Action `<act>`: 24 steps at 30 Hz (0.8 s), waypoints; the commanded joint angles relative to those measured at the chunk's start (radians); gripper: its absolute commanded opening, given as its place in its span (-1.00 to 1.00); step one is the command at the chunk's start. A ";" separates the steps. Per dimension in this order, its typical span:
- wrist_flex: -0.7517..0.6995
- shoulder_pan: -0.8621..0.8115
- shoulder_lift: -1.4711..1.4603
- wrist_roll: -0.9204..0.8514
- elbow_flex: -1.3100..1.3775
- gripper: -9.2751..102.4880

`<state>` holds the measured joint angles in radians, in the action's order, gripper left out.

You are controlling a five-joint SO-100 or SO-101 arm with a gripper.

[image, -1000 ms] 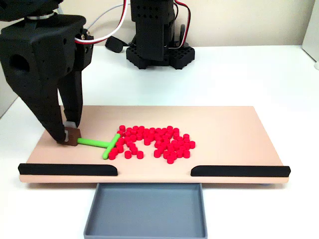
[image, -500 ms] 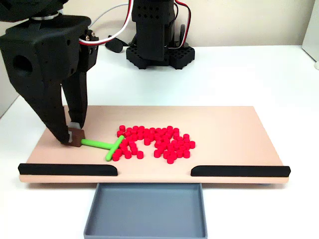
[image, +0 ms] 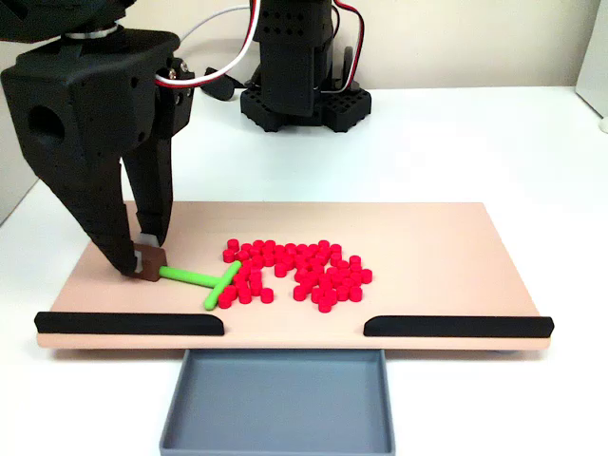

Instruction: Push granules from right to the grey container

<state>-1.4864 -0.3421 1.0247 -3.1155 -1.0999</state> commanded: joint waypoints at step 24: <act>-0.011 0.029 0.041 0.104 0.006 -0.84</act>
<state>-1.4926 -0.3221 1.0247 -3.0189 -1.0999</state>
